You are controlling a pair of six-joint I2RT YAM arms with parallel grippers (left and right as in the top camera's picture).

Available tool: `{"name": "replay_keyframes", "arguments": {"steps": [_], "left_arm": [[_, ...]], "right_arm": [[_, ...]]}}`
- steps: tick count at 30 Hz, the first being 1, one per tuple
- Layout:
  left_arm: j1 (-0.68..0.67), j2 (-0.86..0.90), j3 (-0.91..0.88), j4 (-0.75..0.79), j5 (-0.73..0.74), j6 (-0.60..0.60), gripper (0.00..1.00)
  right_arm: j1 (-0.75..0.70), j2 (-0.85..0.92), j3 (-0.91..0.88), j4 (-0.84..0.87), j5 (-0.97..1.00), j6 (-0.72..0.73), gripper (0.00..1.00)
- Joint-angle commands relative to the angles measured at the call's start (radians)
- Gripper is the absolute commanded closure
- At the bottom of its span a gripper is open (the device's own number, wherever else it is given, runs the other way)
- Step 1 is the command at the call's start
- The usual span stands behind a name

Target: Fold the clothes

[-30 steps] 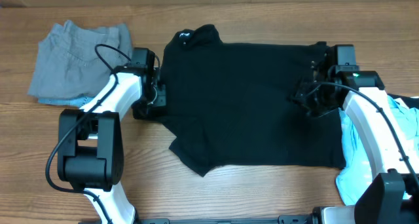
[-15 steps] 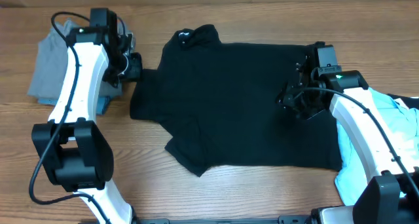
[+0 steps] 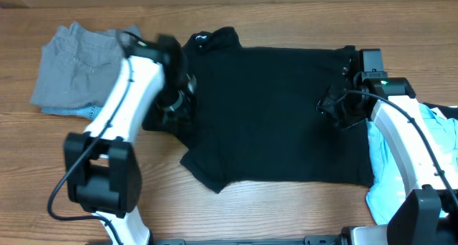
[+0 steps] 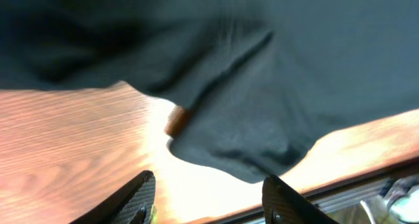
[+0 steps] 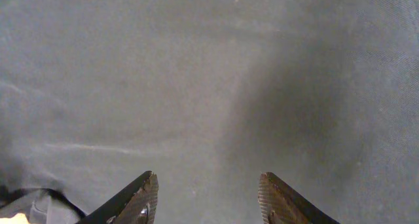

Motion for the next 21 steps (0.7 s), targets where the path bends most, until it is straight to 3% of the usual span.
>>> {"name": "replay_keyframes", "arguments": {"steps": [1, 9, 11, 12, 14, 16, 21], "left_arm": [[-0.060, -0.021, -0.154, 0.079, -0.094, -0.107, 0.41], [-0.059, -0.021, -0.420, 0.307, -0.049, -0.116, 0.41], [-0.060, -0.021, -0.442, 0.328, -0.021, -0.114, 0.48], [-0.061, -0.021, -0.445, 0.312, 0.021, -0.113, 0.69], [-0.060, -0.023, -0.443, 0.281, 0.062, -0.112, 0.91], [-0.059, -0.030, -0.438, 0.226, 0.087, -0.112, 0.96], [-0.050, -0.098, -0.415, 0.055, 0.086, -0.115, 0.95]], "right_arm": [[-0.011, -0.003, -0.003, -0.004, 0.014, 0.003, 0.46], [-0.011, -0.003, -0.003, -0.011, 0.014, 0.003, 0.46], [-0.011, -0.003, -0.003, -0.010, 0.016, 0.003, 0.46], [-0.011, -0.003, -0.003, -0.010, 0.029, 0.003, 0.46], [-0.014, -0.003, -0.003, -0.010, 0.061, 0.003, 0.46], [-0.026, -0.003, -0.003, -0.006, 0.083, 0.004, 0.46], [-0.105, -0.003, -0.003, 0.010, 0.085, 0.007, 0.46]]}}
